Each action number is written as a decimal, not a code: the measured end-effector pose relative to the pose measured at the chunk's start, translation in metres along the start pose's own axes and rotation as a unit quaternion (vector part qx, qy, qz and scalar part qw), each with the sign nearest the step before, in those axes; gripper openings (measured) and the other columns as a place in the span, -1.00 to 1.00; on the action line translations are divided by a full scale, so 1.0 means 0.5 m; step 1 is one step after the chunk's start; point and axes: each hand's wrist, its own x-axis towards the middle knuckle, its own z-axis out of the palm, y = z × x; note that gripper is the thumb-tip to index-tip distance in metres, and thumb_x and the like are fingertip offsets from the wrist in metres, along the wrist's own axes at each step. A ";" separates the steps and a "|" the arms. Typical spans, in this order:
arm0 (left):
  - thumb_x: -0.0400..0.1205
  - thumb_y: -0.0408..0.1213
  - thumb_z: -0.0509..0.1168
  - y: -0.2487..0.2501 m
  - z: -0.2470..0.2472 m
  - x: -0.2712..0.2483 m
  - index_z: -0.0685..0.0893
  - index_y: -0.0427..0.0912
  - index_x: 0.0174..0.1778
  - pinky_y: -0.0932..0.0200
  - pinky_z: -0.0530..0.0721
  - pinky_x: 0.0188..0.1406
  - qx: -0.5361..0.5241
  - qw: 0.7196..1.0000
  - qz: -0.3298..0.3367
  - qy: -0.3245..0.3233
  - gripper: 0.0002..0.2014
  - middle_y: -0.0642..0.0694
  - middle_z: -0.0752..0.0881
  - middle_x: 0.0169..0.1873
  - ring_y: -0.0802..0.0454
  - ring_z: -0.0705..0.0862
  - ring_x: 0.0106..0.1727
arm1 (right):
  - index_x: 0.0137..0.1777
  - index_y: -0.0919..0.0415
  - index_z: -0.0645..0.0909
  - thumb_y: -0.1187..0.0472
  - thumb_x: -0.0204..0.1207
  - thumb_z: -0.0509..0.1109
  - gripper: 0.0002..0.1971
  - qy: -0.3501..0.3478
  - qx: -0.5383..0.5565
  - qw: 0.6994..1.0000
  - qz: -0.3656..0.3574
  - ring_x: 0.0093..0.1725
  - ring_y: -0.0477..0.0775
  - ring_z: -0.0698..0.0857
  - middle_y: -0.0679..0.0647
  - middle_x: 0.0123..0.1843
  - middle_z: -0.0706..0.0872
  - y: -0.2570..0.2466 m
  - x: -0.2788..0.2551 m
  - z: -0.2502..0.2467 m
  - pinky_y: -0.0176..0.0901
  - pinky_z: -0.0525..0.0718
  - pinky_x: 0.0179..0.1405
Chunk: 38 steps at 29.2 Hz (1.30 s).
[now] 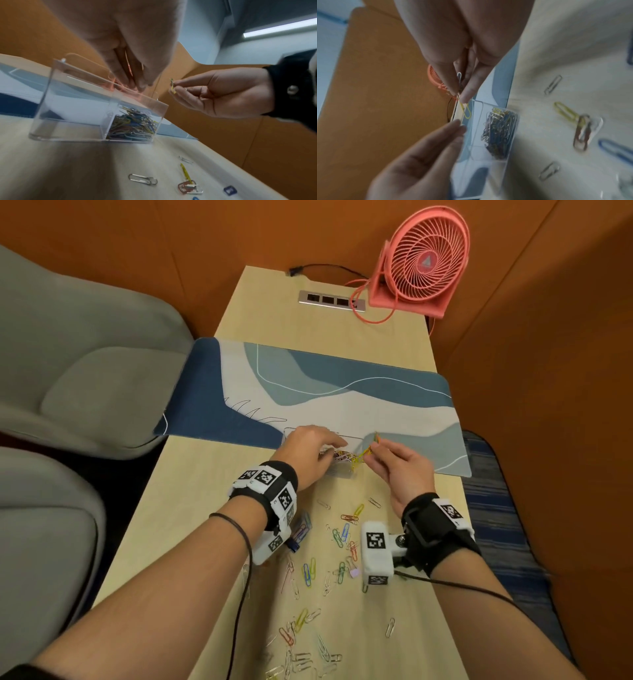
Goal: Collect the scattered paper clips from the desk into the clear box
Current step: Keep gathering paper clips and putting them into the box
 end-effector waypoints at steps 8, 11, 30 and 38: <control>0.49 -0.56 0.28 -0.071 -0.057 -0.100 0.80 -0.10 0.06 0.44 0.61 0.01 -0.075 0.976 -0.068 0.193 -0.64 0.02 0.75 -0.09 0.21 0.67 -0.11 | -0.12 0.06 0.82 0.25 0.40 0.53 -0.89 -0.021 -0.439 0.865 -0.242 -0.24 -0.10 0.77 -0.01 -0.22 0.83 0.012 0.026 0.044 -0.40 0.67 -0.03; 0.48 -0.56 0.29 -0.103 -0.070 -0.157 0.80 -0.06 0.05 0.55 0.51 -0.07 -0.054 0.977 -0.113 0.173 -0.63 0.04 0.74 -0.12 0.21 0.65 -0.14 | -0.07 0.15 0.83 0.27 0.43 0.51 -0.88 -0.051 -0.526 0.799 -0.286 -0.22 -0.13 0.71 0.02 -0.12 0.83 0.012 0.024 0.061 -0.61 0.52 -0.09; 0.57 -0.34 0.34 -0.111 -0.044 -0.421 0.65 -0.16 0.33 -0.10 0.70 0.04 0.180 0.967 -0.181 0.007 -0.63 -0.29 0.58 0.21 -0.26 0.56 0.18 | 0.03 0.04 0.78 0.20 0.54 0.35 -0.81 -0.280 -0.649 0.641 -0.300 -0.16 -0.12 0.64 -0.07 -0.09 0.74 0.122 -0.178 0.056 -0.17 0.67 -0.03; 0.55 -0.46 0.27 -0.032 0.010 -0.475 0.61 -0.15 0.39 -0.08 0.61 0.28 0.141 0.981 -0.110 -0.072 -0.55 -0.28 0.56 0.29 -0.28 0.50 0.30 | 0.05 0.24 0.72 0.53 0.41 0.29 -0.68 -0.355 -0.708 0.549 -0.268 0.02 0.18 0.58 0.10 0.01 0.54 0.267 -0.307 -0.039 0.02 0.67 -0.09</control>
